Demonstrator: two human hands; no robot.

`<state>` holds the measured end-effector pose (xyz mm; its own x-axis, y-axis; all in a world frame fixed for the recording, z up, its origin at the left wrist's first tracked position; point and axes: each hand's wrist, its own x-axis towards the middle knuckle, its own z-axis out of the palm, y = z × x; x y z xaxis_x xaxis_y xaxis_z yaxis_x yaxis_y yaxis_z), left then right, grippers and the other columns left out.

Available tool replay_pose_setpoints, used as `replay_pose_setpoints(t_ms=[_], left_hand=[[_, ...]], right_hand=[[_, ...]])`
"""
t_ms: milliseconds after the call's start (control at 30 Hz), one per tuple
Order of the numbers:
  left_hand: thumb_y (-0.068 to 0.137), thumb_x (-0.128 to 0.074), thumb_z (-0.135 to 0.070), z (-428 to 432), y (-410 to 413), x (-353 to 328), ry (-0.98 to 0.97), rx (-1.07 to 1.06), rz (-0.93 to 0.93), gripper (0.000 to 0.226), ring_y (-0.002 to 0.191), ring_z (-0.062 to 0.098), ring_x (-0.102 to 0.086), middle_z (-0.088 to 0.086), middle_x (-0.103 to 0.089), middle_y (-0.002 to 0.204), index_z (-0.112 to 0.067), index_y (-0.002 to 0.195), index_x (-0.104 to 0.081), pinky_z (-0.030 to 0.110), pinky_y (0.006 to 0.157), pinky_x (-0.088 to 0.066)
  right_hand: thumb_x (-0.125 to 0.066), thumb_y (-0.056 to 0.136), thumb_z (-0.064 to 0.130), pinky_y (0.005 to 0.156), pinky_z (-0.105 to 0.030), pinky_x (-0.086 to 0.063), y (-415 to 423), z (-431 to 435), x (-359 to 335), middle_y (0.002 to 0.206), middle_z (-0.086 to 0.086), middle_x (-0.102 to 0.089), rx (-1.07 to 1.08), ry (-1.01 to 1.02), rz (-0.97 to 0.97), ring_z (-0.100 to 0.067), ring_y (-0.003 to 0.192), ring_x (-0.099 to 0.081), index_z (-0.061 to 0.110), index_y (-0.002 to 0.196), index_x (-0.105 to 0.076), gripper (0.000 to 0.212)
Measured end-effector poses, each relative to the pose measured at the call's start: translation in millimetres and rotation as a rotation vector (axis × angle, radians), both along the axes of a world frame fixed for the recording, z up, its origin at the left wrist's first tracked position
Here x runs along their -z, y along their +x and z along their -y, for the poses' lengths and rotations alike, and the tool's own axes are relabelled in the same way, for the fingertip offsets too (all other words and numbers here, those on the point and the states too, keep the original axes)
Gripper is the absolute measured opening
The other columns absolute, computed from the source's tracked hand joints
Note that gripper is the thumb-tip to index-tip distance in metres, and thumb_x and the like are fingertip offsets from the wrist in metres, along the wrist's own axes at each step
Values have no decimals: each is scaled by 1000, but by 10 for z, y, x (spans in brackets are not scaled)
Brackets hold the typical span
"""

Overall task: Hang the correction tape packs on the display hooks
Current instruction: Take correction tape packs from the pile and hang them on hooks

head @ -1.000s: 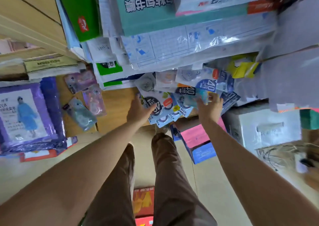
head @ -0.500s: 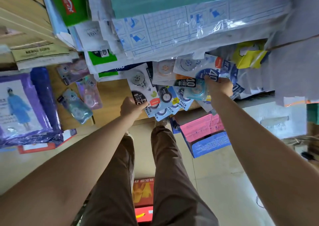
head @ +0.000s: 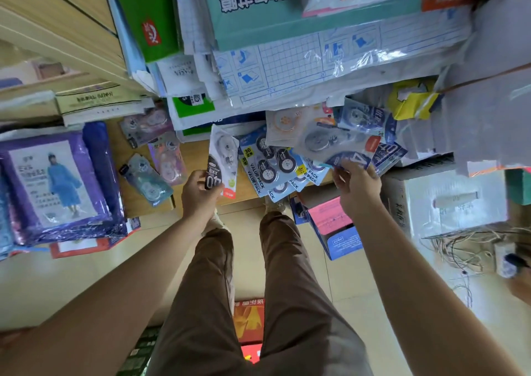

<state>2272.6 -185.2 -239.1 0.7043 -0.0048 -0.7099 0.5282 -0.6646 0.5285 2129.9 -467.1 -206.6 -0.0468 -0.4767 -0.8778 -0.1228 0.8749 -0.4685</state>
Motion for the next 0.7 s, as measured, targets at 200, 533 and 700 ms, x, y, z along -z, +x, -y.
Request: replay_pose_setpoints(t_ms=[200,533,700], left_hand=[[82,-62,-37,-132,74,-569,-7,228,170,19,73,19,-60,0,-64,76,-19,86,-69,31,65,-44],[94,-66,-34,17,267,-2082,-323,470,174,24,71,-3,-58,-8,-65,80,-10,98,-70,8,64,-41],[102,-59,-21,68,314,-2732,-397,519,232,15,58,-2,-47,-14,-57,63,-26,89,-65,26,58,-37]], right_hand=[[-71,84,-2,78,-38,-52,-149,-350,-476,72,-9,-61,-302,-111,-8,-21,66,-58,13,70,-64,21],[-65,94,16,57,-22,-43,135,-340,-1885,61,0,-65,-825,-512,130,-4,59,-53,17,77,-68,18],[-66,92,31,66,-46,-55,271,-223,-2606,83,-13,-74,-893,-654,197,-14,77,-65,18,95,-74,15]])
